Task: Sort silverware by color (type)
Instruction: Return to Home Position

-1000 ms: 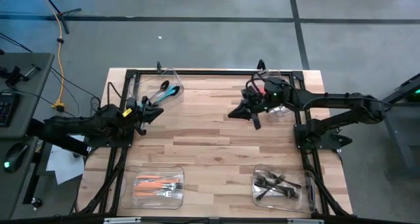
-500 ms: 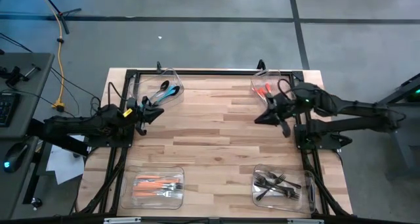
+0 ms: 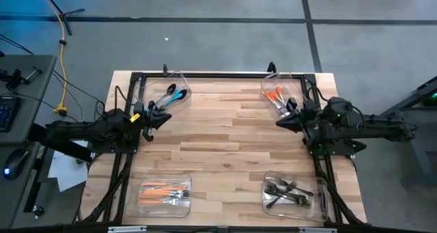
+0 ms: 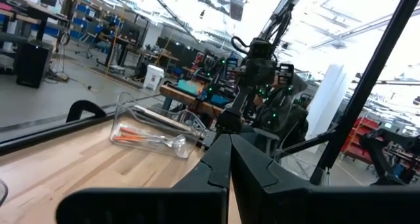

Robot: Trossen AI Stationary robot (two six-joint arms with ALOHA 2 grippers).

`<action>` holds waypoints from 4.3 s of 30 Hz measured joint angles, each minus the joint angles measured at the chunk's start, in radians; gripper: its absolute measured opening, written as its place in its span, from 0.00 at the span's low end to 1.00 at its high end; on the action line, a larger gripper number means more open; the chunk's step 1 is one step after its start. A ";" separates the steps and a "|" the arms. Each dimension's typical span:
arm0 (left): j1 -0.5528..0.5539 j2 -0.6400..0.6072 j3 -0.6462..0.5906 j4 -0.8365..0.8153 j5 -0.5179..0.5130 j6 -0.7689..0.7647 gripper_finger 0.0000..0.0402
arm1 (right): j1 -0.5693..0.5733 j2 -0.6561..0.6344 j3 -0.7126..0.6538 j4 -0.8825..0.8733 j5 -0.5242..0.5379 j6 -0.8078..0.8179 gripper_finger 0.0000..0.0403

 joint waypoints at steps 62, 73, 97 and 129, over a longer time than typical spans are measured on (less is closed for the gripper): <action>0.000 0.000 0.001 0.001 0.000 0.000 0.00 | 0.145 -0.421 -0.416 -0.127 0.300 -0.139 0.00; 0.000 0.000 0.001 0.001 0.000 0.000 0.00 | 0.153 -0.435 -0.416 -0.109 0.301 -0.139 0.00; -0.003 -0.120 0.002 -0.023 0.000 0.002 0.00 | 0.153 -0.422 -0.419 -0.115 0.302 -0.139 0.00; -0.176 -0.119 -0.001 -0.290 0.036 0.264 0.00 | 0.153 -0.417 -0.419 -0.115 0.301 -0.139 0.00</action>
